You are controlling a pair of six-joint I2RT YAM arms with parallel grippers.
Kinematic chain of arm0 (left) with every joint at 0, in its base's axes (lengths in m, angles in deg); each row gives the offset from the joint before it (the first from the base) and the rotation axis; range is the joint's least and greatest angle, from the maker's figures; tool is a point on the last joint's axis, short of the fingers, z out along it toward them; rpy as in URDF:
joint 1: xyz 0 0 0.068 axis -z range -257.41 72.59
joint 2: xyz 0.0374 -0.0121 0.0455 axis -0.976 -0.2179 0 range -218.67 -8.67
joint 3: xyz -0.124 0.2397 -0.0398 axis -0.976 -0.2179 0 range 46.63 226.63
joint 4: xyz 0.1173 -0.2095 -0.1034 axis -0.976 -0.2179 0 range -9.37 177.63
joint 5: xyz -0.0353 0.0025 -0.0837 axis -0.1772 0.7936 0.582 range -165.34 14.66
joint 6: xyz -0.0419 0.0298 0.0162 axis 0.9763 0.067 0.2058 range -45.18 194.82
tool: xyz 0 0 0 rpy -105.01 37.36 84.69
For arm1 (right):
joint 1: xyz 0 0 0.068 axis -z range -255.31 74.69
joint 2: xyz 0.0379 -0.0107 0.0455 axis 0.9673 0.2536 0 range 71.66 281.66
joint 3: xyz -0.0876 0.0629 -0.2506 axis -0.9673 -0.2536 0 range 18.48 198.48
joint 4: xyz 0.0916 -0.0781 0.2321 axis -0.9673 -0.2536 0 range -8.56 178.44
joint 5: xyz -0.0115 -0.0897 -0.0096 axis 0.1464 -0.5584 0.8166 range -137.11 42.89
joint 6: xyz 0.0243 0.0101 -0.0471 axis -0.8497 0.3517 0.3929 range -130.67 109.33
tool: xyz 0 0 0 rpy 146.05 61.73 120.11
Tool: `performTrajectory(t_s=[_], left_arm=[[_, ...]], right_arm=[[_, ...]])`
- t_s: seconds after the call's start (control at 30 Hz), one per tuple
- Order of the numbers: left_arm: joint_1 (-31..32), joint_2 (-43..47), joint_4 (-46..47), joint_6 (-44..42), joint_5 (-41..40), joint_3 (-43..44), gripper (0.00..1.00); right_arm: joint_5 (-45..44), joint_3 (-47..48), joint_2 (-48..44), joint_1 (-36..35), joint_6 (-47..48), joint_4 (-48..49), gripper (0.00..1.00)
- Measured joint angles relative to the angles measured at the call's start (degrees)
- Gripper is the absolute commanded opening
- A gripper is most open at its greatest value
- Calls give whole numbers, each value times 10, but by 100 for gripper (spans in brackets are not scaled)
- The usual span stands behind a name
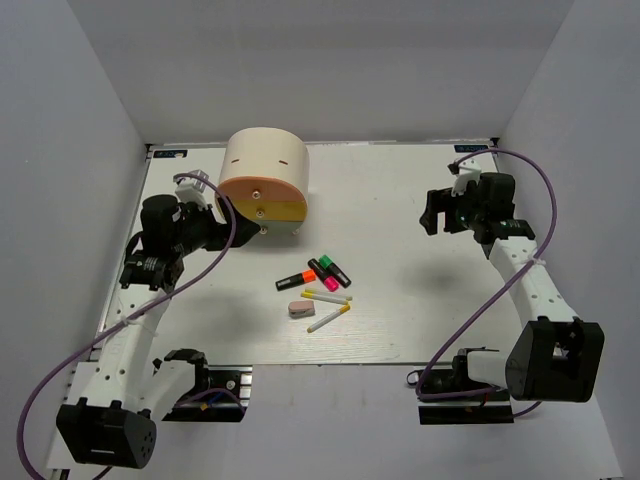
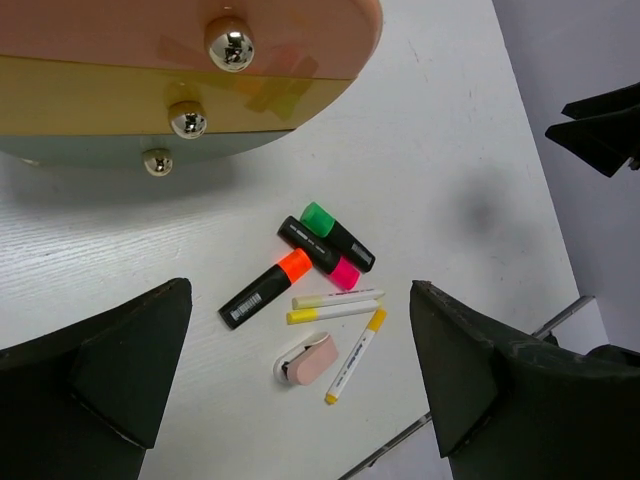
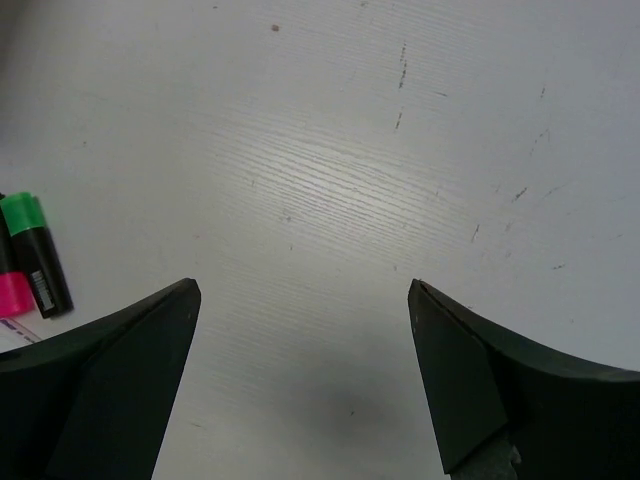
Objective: Sort the stationery into containers
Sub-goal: Open the drawer
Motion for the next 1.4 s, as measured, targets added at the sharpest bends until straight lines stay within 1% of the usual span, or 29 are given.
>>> performTrajectory(t_s=[0.13,0.3,0.53,0.6,0.7,0.73,0.8,0.83,0.87,0.9,0.93,0.97,1.0,1.03,1.07,1.1,1.13,1.2,1.4], left_arm=[[0,-17,0,-4,0,0,99],[3,-37,0,-7,0,5,99],[27,-90,-1,-18,-11,48,99],[36,-102,-1,-20,-18,55,96],[53,-120,0,-20,-29,61,87],[61,-127,-1,-21,-34,64,81],[76,-145,-5,-21,-44,74,75],[83,-153,-6,-21,-50,79,71],[90,-160,-8,-21,-56,84,64],[97,-166,-13,-20,-63,90,60],[104,-171,-16,-22,-71,96,56],[110,-175,-17,-23,-80,101,49],[116,-179,-21,-24,-89,106,49],[122,-180,-24,-25,-100,111,49],[127,-181,-28,-26,-109,116,52],[131,-181,-31,-28,-118,120,58],[136,-181,-32,-28,-128,123,63],[143,-181,-32,-28,-145,127,72],[167,-198,-34,-25,-187,130,76]], right_arm=[[22,12,9,0,21,-15,90],[68,30,13,0,94,-53,90],[68,49,35,0,152,-107,90],[66,50,35,0,163,-116,90],[67,56,35,0,180,-135,90],[69,58,35,0,186,-138,90],[73,59,35,0,193,-142,88],[77,60,35,0,195,-144,81],[81,60,35,0,197,-146,69],[86,60,35,0,200,-149,37],[92,60,35,0,200,-151,27],[99,60,35,0,196,-153,23],[104,60,35,0,194,-154,30],[110,60,35,0,189,-155,40],[117,60,35,0,185,-156,52],[122,60,35,0,179,-157,62],[126,61,35,0,176,-158,65],[137,68,38,0,171,-162,66],[158,80,43,0,152,-163,66]])
